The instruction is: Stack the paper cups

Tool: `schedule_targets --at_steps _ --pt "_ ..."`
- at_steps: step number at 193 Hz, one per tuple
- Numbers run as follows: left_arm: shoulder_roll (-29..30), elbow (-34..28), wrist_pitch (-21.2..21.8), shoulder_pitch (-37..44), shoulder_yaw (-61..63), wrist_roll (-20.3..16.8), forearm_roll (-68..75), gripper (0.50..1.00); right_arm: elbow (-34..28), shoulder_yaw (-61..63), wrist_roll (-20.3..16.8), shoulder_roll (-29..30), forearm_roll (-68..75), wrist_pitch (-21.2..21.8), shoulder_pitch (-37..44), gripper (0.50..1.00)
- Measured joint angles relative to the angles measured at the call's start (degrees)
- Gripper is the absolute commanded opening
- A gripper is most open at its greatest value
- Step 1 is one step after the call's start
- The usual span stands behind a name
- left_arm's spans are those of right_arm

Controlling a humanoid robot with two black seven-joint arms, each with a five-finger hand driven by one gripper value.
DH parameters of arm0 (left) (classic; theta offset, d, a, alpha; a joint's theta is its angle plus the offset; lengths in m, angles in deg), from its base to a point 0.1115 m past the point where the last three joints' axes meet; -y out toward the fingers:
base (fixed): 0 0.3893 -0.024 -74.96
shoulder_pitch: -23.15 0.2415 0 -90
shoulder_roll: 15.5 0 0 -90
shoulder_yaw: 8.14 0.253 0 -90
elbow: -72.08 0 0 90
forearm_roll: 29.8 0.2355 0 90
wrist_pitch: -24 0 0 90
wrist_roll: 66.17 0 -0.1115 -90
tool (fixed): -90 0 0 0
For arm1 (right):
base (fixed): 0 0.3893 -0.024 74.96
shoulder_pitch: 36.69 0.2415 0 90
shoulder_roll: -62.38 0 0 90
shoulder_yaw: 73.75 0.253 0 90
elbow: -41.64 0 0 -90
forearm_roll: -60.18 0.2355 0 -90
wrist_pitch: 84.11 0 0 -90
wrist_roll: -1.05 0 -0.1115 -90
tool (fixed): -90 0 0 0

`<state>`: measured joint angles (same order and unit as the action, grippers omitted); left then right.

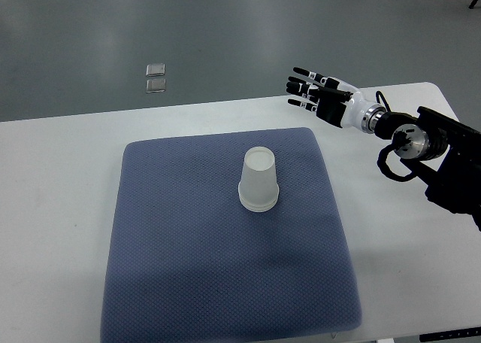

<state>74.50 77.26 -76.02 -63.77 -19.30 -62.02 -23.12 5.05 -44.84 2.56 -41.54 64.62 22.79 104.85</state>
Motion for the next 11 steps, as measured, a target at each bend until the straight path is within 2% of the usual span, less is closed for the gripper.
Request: schedule_targets --at_steps 11 --pt "0.0 0.0 0.0 0.0 0.0 0.0 0.0 1.000 0.0 0.7 0.1 0.0 0.0 0.0 -0.1 0.915"
